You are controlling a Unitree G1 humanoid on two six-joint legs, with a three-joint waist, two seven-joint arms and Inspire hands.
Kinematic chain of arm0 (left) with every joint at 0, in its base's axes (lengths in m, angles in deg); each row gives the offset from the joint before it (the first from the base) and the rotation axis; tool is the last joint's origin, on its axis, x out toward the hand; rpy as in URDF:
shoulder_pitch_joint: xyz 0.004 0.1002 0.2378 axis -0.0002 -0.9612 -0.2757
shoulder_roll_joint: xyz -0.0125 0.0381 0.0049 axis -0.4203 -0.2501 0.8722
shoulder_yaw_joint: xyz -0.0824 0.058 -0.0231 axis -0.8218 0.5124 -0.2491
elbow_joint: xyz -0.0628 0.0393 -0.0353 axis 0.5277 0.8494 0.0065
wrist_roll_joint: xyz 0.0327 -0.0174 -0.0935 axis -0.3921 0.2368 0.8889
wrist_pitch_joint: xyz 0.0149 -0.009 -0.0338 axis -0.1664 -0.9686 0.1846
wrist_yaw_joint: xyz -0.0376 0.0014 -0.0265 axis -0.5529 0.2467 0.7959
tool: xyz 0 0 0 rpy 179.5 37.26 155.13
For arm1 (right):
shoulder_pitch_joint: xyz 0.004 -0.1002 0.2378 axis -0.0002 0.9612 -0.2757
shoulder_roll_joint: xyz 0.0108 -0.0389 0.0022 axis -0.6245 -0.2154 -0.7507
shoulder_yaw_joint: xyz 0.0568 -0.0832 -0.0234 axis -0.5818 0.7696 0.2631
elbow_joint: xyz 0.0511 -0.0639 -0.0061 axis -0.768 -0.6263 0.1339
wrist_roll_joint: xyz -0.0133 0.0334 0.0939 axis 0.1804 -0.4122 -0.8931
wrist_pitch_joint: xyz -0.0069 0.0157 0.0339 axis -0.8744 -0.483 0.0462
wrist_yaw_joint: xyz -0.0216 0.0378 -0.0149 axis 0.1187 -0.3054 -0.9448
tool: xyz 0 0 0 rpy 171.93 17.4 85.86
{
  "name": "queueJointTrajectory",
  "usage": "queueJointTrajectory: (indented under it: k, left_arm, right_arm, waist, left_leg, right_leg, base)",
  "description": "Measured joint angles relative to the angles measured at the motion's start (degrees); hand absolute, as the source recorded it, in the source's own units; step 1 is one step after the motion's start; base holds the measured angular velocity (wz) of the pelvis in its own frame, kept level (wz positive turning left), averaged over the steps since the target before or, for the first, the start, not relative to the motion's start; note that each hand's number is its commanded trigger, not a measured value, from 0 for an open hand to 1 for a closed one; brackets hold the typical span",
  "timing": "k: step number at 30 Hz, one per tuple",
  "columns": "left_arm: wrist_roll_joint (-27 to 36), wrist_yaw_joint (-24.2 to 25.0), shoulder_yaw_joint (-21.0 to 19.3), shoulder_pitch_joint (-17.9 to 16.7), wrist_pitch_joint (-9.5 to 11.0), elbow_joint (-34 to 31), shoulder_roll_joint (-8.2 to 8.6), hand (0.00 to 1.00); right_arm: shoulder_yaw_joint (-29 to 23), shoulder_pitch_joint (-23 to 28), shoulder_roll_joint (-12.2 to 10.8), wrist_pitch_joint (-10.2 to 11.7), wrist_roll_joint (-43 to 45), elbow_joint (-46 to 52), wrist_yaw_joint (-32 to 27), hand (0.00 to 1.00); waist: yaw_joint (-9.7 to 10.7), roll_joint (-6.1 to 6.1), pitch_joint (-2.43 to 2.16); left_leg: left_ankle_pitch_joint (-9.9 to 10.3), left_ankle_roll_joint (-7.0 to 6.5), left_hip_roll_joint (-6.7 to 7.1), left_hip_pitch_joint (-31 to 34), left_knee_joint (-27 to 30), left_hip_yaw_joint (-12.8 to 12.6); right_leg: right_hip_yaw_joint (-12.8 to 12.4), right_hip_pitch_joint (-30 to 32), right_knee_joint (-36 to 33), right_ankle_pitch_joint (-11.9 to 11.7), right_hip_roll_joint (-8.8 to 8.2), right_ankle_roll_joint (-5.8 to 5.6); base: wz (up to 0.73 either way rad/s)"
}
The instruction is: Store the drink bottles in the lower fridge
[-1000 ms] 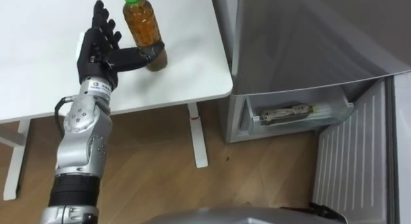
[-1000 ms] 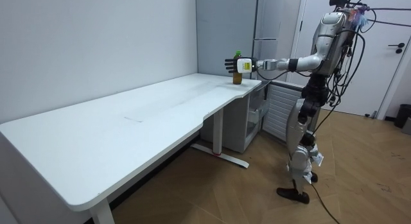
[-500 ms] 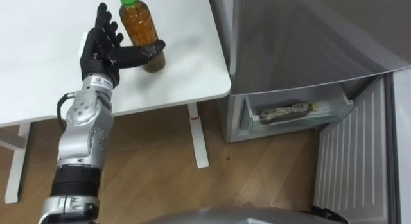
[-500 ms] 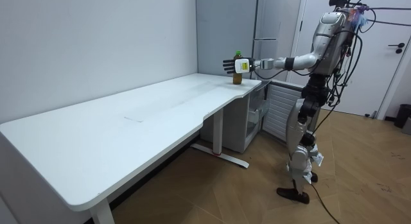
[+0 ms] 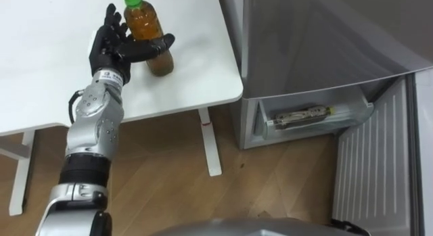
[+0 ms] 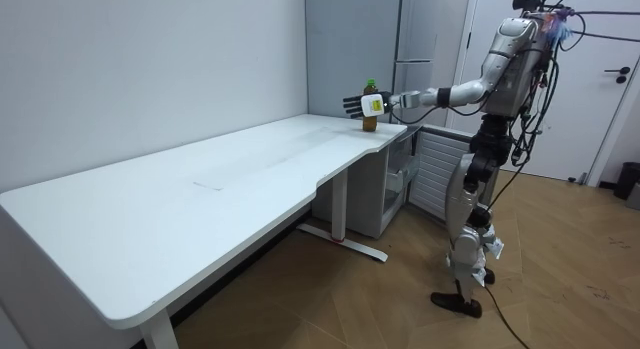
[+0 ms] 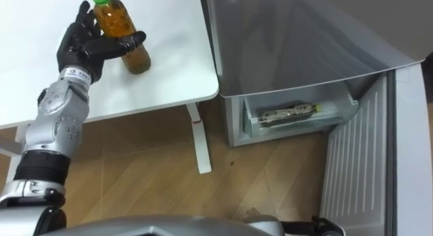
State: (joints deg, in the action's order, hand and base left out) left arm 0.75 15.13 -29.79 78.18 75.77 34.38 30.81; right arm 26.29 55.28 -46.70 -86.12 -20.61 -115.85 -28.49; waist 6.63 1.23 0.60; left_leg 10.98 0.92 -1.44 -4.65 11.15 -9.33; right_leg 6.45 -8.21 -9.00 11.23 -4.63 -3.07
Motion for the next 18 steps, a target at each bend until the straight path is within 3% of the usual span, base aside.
queueJointTrajectory:
  k: [12, 18]
  left_arm:
    - [1.6, -1.3, 0.0, 2.7, -0.6, 2.2, -0.52, 0.00]
    - [1.5, -1.6, 0.0, 2.7, -0.7, 2.2, -1.96, 0.00]
  right_arm:
    - [-0.1, 0.0, 0.0, -0.4, 5.1, -0.7, -1.5, 0.00]
    - [-1.1, 0.0, 0.0, -1.3, 7.4, -0.7, -1.6, 0.00]
  waist:
    - [1.0, 0.25, -0.15]
    - [1.7, 0.55, -0.32]
  left_leg:
    - [0.0, -0.01, 0.02, -0.4, -0.2, -0.3]
    - [0.0, -0.01, 0.01, -0.8, -0.4, -0.2]
  right_leg:
    - [-1.4, 0.3, -0.6, 0.0, 0.06, 0.00]
    - [-1.8, 0.6, -0.8, 0.0, 0.11, 0.01]
  base:
    - [-0.05]
    - [-0.05]
